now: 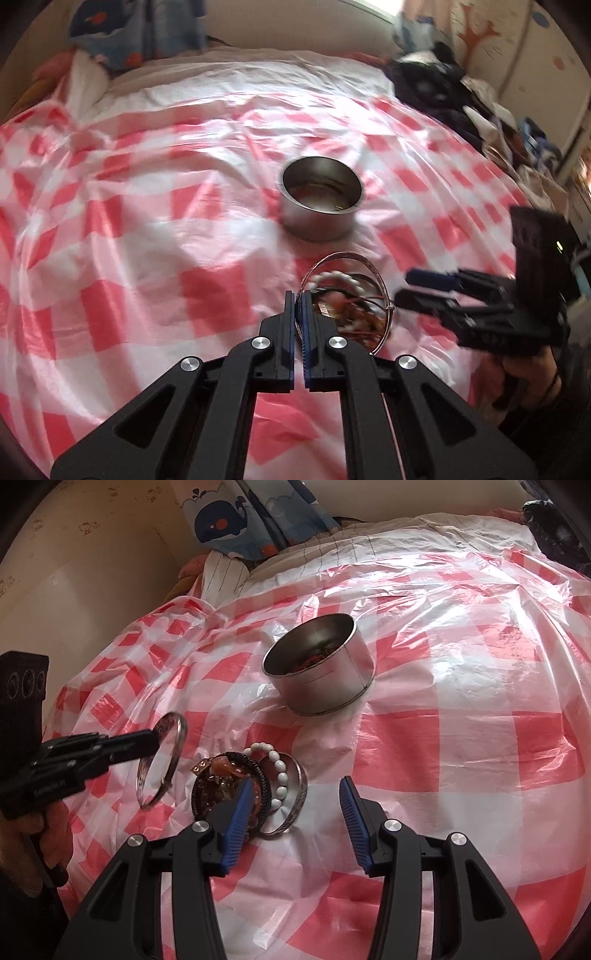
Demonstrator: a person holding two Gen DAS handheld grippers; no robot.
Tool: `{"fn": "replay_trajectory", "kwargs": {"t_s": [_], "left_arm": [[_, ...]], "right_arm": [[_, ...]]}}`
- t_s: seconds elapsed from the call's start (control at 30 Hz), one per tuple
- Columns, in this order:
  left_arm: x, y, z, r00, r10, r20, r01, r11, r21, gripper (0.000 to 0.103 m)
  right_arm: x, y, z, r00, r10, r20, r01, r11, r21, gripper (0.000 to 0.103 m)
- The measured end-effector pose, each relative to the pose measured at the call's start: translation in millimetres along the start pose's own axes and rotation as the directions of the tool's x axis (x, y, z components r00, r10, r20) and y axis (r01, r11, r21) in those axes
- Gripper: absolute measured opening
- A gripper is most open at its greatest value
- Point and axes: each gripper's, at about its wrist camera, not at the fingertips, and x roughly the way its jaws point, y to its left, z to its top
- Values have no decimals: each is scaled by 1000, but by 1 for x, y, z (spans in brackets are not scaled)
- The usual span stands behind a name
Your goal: Organize jewelry
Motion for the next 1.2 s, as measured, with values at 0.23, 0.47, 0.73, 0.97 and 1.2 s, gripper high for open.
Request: {"fn": "replay_trajectory", "kwargs": {"t_s": [0.23,0.47,0.73,0.97,1.2], "left_arm": [[5,6,3,999,38,4,-38,999,-13,3],[7,6,4,998,57,8,-57,998,-17,3],[9,8,6,998,70,7,-70,997,-30,3],[13,7,5,998,69,3,-68,997,-21,3],[17,1,5,997,71,-3,-71,997,-5,3]], "right_arm": [[16,24,-8,999,24,-39,-27,996,-80,48],[12,28,-7,999,54,-4,-54,994,-97,5],[-27,20,5,979,129,158,-119,990,-69,2],[-38,1,12,973,87,216,-90,996,3,3],[-36,-2,12,974,89,206,-93,996,9,3]]}}
